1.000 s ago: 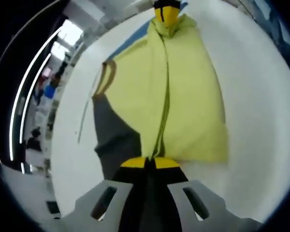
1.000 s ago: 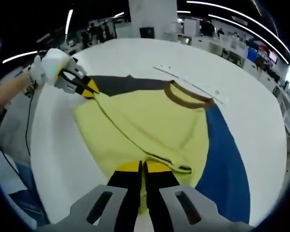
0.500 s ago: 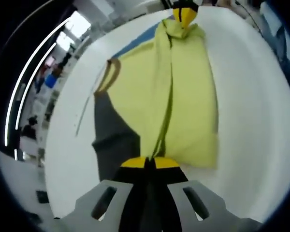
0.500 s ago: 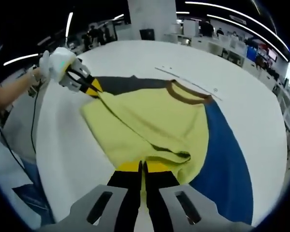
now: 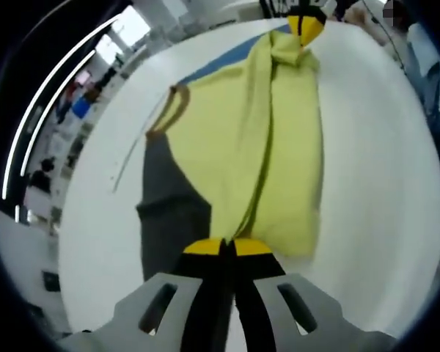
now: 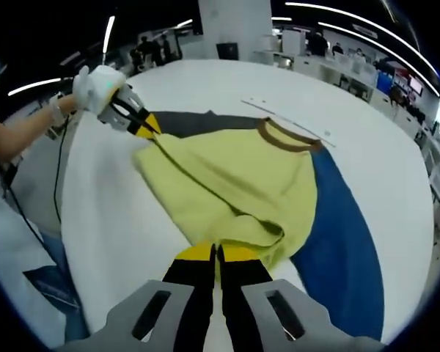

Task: Fold the garment on the visible template until the final outline fits inside the template.

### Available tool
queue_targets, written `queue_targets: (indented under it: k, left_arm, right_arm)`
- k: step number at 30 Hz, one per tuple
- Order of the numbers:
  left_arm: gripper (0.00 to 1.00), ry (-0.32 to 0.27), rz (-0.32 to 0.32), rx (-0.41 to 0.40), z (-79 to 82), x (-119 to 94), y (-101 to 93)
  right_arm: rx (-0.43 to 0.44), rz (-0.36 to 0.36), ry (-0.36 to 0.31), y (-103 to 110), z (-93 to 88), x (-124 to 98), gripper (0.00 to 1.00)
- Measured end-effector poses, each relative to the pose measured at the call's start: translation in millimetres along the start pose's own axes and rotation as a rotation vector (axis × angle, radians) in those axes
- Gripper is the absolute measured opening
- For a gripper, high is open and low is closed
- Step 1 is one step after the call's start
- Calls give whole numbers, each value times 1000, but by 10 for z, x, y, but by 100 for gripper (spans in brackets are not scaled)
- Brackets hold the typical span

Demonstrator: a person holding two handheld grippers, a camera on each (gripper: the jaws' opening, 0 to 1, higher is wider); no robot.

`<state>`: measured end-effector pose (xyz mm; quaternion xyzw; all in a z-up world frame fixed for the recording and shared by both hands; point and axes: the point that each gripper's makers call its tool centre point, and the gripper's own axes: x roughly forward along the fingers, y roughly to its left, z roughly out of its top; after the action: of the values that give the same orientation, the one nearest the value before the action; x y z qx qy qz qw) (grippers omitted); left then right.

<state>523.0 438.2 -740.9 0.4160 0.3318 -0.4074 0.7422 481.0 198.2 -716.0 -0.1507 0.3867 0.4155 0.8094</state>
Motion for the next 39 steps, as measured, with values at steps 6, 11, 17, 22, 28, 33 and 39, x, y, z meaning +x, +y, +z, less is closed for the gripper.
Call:
queue_targets:
  k: [6,11,17,22,28,33,39]
  left_arm:
    - [0,-7,-3,-54,-16,-41,-42]
    - [0,-2,-11,-72,-45,-46,-103]
    - [0,-3,-7,-108,-71,-104,-134]
    - [0,1,-4,-131,-111,-159,-184]
    - [0,7,-1,-157,-150,-225,-275]
    - [0,15,7,-174,-180,-295,-323]
    - [0,9,9,-206,-174,-360,-401]
  right_arm:
    - [12,-5,4,2,-77,-81,2]
    - [32,-13,6,-3,-162,-138,2]
    - [37,-25,1,-9,-234,-222,2]
    - [34,-36,10,-12,-325,-313,2]
    - [38,-44,10,-5,-391,-383,2]
    - [22,-63,20,-17,-461,-456,2]
    - [13,-76,26,-8,-525,-507,2]
